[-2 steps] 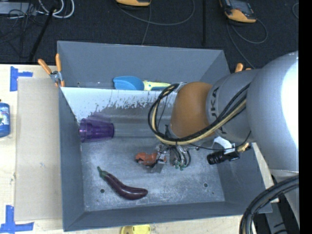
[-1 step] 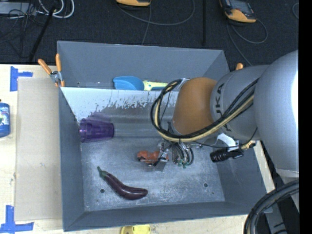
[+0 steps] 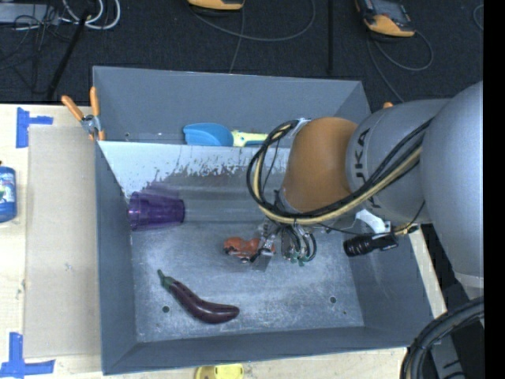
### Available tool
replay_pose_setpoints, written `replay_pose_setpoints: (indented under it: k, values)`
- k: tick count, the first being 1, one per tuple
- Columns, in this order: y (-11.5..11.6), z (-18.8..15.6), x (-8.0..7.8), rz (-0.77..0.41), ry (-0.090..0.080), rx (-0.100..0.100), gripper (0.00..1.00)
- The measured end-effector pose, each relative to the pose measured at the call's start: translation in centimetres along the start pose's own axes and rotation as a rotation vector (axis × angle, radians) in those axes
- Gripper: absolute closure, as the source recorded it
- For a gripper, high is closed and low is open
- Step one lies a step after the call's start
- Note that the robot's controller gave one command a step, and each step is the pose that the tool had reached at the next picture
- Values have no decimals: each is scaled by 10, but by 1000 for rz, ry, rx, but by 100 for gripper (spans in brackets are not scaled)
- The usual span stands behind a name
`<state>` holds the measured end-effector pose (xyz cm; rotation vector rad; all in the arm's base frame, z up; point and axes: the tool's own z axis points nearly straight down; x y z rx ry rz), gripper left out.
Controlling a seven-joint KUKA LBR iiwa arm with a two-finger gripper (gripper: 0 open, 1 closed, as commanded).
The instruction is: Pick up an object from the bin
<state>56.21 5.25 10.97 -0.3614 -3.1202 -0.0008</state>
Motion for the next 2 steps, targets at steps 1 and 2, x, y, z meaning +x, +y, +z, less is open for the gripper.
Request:
replay_pose_setpoints:
  k: [1,2]
  values:
    - [0,-7,-1,-1,-4,-1,100]
    - [-1,-13,0,-1,1,1,100]
